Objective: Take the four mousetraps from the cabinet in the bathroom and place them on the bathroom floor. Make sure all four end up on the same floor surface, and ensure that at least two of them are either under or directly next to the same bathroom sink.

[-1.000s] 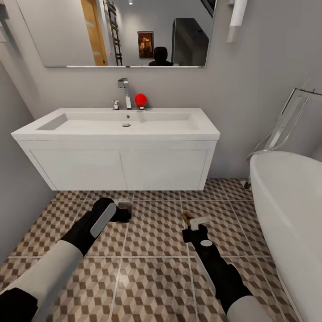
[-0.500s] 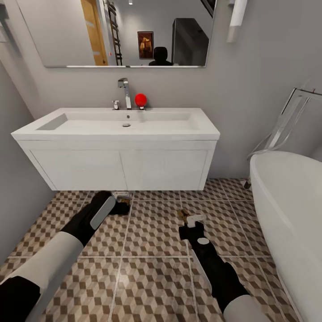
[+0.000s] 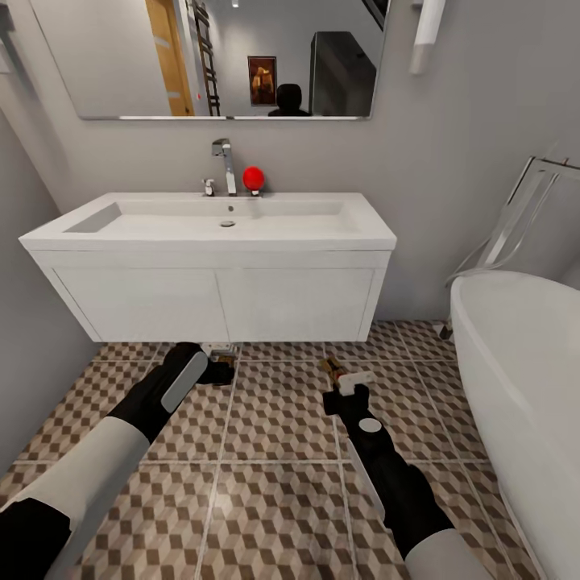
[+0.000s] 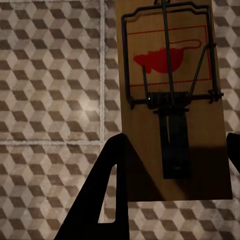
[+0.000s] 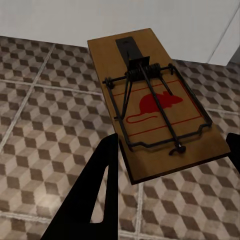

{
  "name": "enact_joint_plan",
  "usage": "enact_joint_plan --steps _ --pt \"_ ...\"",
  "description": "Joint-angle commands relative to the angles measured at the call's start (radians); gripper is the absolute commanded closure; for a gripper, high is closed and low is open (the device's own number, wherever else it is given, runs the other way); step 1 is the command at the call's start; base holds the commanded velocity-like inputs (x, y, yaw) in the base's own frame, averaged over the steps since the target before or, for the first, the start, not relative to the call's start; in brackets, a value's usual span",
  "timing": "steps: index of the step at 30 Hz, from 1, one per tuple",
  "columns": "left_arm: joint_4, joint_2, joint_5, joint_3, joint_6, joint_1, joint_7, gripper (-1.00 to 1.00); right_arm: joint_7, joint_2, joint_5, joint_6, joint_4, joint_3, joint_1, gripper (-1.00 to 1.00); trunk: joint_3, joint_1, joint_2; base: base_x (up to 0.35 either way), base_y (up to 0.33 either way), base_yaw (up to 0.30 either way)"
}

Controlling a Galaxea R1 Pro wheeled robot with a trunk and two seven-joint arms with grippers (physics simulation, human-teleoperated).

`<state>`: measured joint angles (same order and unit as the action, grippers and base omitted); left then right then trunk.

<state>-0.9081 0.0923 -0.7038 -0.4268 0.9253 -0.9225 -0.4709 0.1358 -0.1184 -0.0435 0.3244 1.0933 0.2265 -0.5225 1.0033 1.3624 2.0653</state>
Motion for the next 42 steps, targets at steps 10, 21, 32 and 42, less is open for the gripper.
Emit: enact_joint_plan --steps 10,21,32,42 --pt "-0.005 0.0 -0.01 -0.006 0.002 -0.001 -0.009 1.0 0.005 0.0 -0.003 0.007 0.002 0.002 -0.001 1.0 0.044 0.038 0.071 0.0 0.0 0.0" --pt "-0.005 0.0 -0.01 -0.007 0.002 -0.001 -0.009 1.0 0.005 0.0 -0.004 0.007 0.002 0.002 -0.001 1.0 0.095 0.08 0.148 0.0 0.0 0.0" --pt "-0.006 0.0 -0.009 -0.02 0.001 -0.001 -0.01 1.0 0.007 0.001 -0.004 0.017 0.107 0.001 -0.001 1.0 0.144 0.123 0.225 0.0 0.0 0.0" --pt "-0.01 0.0 -0.009 -0.064 0.001 -0.001 -0.011 1.0 0.003 -0.002 -0.005 0.186 0.136 -0.006 -0.001 1.0 0.176 0.161 0.295 0.0 0.0 0.0"
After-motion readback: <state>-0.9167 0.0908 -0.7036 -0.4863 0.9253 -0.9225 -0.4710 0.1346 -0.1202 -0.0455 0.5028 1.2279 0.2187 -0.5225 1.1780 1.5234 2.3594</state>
